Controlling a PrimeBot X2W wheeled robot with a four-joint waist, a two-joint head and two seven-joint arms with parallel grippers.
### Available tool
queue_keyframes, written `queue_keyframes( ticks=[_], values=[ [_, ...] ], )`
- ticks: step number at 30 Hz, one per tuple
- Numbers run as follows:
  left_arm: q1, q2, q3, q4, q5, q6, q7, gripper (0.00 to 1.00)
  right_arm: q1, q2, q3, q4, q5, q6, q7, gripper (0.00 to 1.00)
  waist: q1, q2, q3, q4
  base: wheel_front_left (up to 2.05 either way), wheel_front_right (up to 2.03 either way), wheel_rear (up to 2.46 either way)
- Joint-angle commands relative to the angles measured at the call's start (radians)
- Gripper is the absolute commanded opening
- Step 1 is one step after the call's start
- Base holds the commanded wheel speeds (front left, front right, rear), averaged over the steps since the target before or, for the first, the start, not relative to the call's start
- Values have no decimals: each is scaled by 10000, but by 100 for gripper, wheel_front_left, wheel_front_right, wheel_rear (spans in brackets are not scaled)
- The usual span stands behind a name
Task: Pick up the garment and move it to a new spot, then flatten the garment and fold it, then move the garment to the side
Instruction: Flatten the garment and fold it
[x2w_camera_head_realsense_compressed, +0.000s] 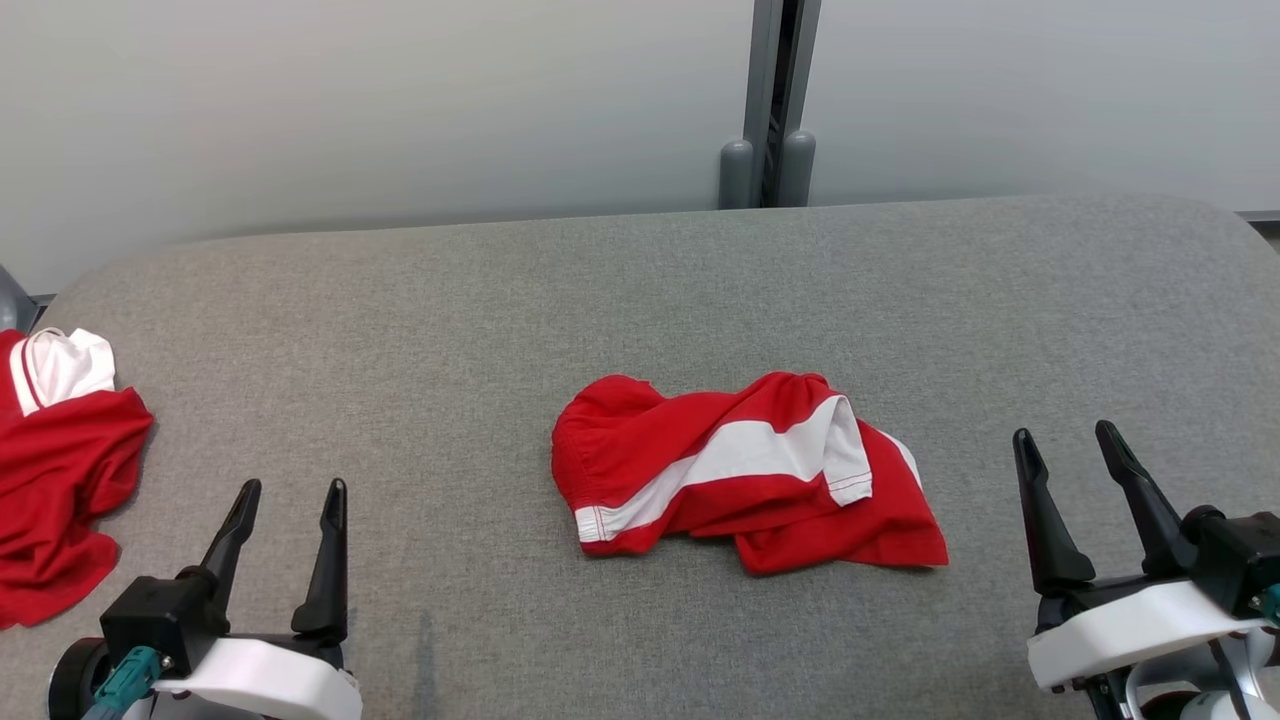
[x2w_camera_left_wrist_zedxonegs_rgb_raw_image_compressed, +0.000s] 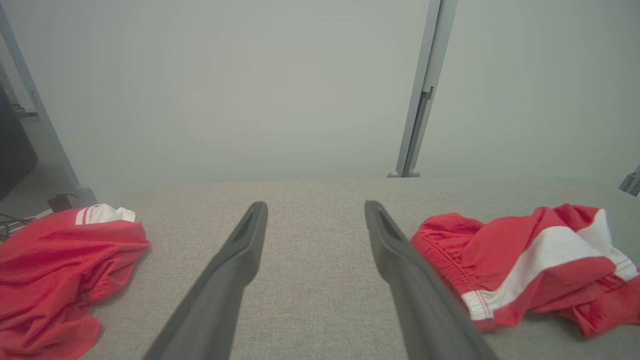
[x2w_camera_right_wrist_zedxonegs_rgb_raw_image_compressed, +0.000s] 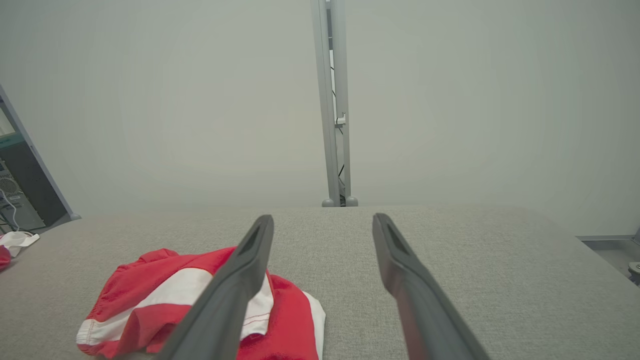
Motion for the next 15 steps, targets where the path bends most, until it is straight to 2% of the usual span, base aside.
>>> queue_keyframes(
  ticks=[1, 7, 13, 15],
  values=[
    [7, 70, 10, -46, -29, 37, 12, 100, -5, 1, -7, -56, -44, 1, 38, 100, 0, 0, 22, -1, 0, 0, 0],
    [-89, 37, -83, -86, -39, 5, 72, 100, -65, 10, -45, -38, -77, 1, 115, 100, 0, 0, 55, 2, 0, 0, 0],
    [-486, -85, -597, 5, -78, -380, 436, 100, -152, 14, -14, -23, -5, 1, 175, 100, 0, 0, 198, -2, 0, 0, 0],
    [-680, -177, -964, 137, -134, -660, 777, 100, -223, 14, 78, -3, 28, 1, 179, 100, 0, 0, 311, -48, 0, 0, 0]
  ],
)
